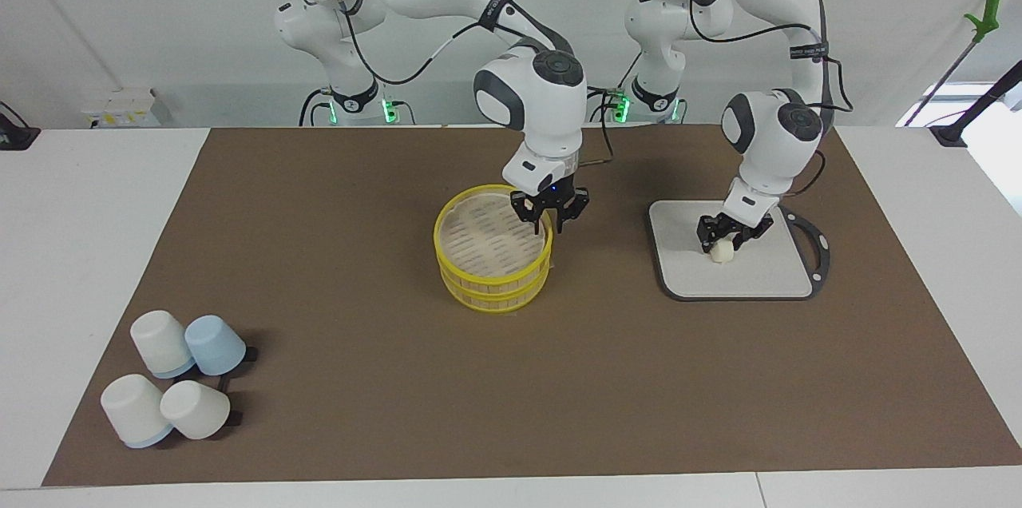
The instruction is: Place bun in steamer
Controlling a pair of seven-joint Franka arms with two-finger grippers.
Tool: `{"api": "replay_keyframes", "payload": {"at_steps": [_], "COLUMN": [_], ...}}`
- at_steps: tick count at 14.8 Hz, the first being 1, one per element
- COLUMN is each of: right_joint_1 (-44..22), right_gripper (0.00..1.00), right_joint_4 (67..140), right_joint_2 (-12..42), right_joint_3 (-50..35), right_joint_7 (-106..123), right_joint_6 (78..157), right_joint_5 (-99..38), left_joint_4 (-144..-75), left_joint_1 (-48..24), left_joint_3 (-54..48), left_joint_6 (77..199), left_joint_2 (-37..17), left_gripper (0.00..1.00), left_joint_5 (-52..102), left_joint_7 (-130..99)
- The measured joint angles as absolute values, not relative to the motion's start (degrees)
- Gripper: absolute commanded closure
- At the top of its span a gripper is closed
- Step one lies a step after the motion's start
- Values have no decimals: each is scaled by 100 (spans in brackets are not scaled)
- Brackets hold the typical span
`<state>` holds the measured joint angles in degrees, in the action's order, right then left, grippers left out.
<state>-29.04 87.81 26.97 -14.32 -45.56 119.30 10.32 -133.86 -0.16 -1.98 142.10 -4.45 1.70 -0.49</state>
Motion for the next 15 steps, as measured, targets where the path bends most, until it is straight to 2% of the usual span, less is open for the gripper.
{"api": "replay_keyframes", "payload": {"at_steps": [2,5,7,9,10,11,15], "right_joint_1": [-2904,-2904,-2904,-2904,-2902,-2902,-2906], "right_gripper": [67,68,68,77,92,100,100], "right_joint_4": [8810,8838,8849,8858,8865,8878,8912], "right_joint_2": [2688,2677,2675,2675,2674,2674,2670], "right_joint_3": [-1432,-1432,-1432,-1432,-1431,-1431,-1447], "right_joint_7": [-4556,-4556,-4556,-4556,-4556,-4556,-4557], "right_joint_6": [11952,11971,11981,11986,12001,12037,12144], "right_joint_5": [1032,1032,1032,1032,1032,1032,1018], "left_joint_4": [-13383,-13271,-12913,-12384,-12113,-11834,-10858], "left_joint_1": [-21,-24,-26,-30,-32,-35,-46], "left_joint_3": [-198,-197,-197,-198,-201,-205,-220], "left_joint_6": [14210,14089,13586,12893,12531,12158,10821], "left_joint_2": [-445,-444,-439,-418,-390,-349,-84], "left_gripper": [65,65,65,65,65,65,64], "left_joint_5": [170,170,170,175,185,201,218], "left_joint_7": [-49,-49,-52,-69,-82,-106,-207]}}
